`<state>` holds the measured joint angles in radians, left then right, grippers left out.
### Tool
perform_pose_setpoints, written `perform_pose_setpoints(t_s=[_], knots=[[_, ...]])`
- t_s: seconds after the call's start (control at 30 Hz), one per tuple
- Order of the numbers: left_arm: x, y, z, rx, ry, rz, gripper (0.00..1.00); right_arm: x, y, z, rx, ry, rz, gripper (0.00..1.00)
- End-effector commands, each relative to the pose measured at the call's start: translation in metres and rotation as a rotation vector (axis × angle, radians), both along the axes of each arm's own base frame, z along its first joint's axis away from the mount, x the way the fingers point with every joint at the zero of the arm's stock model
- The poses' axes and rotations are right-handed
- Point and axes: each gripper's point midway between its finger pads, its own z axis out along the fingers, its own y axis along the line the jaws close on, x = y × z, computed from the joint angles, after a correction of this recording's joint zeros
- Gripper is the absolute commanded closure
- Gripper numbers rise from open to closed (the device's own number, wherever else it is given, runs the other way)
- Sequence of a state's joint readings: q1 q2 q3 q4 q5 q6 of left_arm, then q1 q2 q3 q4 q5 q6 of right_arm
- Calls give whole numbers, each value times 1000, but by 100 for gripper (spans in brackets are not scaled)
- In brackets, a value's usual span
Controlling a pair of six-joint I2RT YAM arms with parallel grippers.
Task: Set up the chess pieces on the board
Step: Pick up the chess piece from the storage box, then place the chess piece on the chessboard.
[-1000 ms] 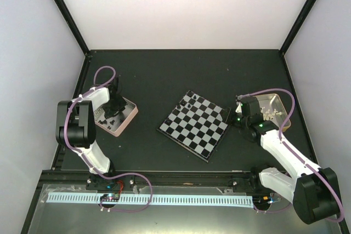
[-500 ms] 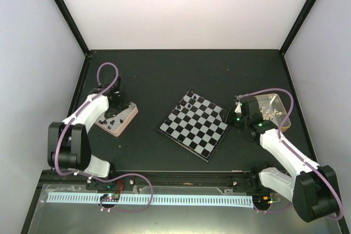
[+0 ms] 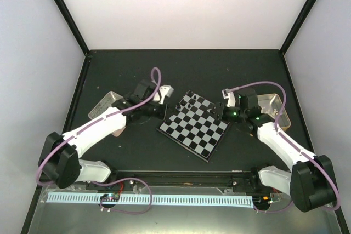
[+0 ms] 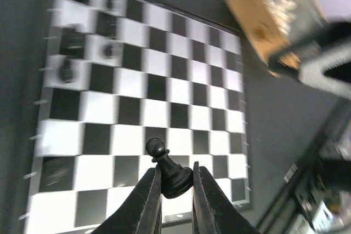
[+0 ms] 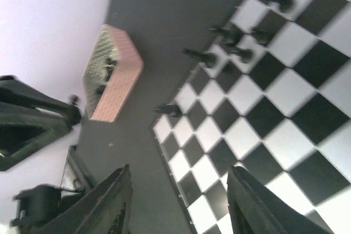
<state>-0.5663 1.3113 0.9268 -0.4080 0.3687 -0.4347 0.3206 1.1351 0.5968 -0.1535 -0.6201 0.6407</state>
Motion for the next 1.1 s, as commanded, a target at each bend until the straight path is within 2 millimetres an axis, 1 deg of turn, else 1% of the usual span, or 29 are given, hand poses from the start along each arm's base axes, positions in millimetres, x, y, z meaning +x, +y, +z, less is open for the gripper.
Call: perform_pose_setpoints(t_s=[0.0,0.07,0.17,0.23,0.33,0.37,0.47,0.63,0.67,0.77,0.83,0.97,1.07], knots=[[-29,-60,39,-145,-166,-351,92,-14,31,64,200,-121,204,47],[-43,-74,49,-183,-199,-459,92,-20,34,78,240,-142,234,42],[-59,-88,60,-227,-242,-586,92,-30,38,94,289,-156,282,40],[-66,-94,70,-265,-260,-651,92,-35,39,100,301,-154,300,40],[-72,-98,79,-297,-278,-707,92,-43,42,104,313,-144,335,41],[-74,-99,82,-306,-284,-725,92,-46,43,104,313,-139,343,42],[-80,-100,88,-321,-298,-763,92,-53,48,107,322,-129,378,50],[-87,-99,90,-324,-301,-799,92,-59,56,112,333,-121,409,55],[-88,-98,91,-325,-302,-802,92,-60,57,113,337,-119,411,57],[-89,-98,90,-325,-303,-803,92,-61,58,113,348,-107,421,67],[-88,-98,90,-325,-303,-800,92,-62,60,112,356,-98,431,71],[-86,-100,92,-330,-311,-795,93,-66,62,110,363,-86,445,75],[-83,-101,88,-323,-305,-790,93,-67,63,109,372,-81,451,83]])
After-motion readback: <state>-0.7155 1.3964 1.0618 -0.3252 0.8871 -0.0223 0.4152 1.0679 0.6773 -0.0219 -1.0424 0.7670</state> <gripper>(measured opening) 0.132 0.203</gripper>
